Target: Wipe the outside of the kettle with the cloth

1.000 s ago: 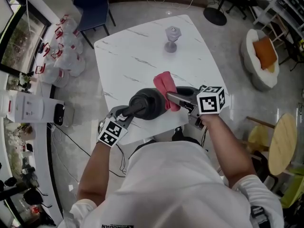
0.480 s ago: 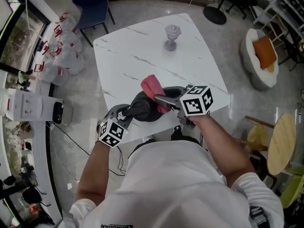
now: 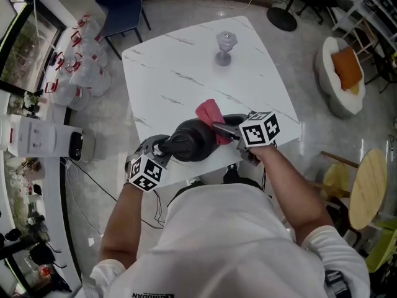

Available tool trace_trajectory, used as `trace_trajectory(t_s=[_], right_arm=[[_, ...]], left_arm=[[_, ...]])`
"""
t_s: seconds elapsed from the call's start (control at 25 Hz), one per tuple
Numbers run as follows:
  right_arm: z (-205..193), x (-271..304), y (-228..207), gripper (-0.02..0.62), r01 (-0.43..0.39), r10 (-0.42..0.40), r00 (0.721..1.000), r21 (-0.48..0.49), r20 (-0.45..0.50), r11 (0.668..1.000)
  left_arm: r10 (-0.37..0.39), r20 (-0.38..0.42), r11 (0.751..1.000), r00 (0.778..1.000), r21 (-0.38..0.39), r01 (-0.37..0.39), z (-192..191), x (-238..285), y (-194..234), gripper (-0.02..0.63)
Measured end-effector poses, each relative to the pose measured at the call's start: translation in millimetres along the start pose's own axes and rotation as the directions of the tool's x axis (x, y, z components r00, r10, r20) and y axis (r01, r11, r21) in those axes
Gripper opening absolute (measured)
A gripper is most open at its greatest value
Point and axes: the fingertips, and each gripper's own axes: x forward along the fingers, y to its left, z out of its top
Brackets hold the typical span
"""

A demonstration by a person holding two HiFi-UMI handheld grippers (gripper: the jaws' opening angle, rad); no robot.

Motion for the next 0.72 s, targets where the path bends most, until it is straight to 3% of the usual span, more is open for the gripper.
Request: trace_trajectory(t_s=[0.72], right_arm=[[-37, 10, -75, 0.117, 0.053, -0.048, 0.998, 0.178, -0.031, 0.983]], left_arm=[[0.017, -0.002, 1.0, 1.0, 0.013, -0.017, 7, 1, 2, 0.11]])
